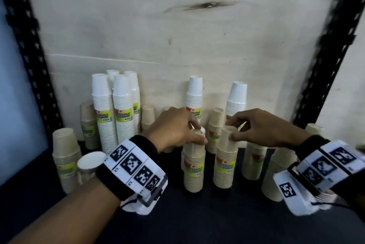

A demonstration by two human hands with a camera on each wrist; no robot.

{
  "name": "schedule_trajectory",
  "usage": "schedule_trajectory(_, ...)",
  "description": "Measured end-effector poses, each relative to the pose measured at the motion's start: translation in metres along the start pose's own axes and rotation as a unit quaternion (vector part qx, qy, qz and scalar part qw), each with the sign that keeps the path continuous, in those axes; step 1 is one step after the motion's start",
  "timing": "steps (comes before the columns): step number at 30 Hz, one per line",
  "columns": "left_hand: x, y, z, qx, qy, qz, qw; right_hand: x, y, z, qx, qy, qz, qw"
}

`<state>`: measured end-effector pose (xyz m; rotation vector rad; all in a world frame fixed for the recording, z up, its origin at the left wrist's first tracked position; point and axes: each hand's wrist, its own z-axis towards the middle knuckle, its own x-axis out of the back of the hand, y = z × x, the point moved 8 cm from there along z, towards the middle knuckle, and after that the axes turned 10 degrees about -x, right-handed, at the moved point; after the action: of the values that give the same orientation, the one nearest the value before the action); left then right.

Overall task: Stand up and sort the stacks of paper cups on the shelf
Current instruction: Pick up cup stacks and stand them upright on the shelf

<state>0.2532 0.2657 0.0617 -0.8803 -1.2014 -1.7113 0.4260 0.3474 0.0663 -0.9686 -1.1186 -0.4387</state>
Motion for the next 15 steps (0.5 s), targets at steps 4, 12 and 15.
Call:
schedule_trajectory(4, -0.019, 0.011, 0.007, -0.012, 0.006, -0.025, 1.000, 0.000, 0.017, -0.006, -0.016, 0.002, -0.020, 1.000)
schedule_trajectory(12, -0.031, 0.024, 0.019, -0.031, 0.034, -0.030, 0.999, 0.004, 0.029, -0.012, -0.021, -0.010, -0.035, 0.999)
schedule_trajectory(15, -0.034, 0.024, 0.017, -0.031, 0.037, -0.032, 0.998, 0.000, 0.031, -0.013, -0.019, -0.015, -0.045, 0.999)
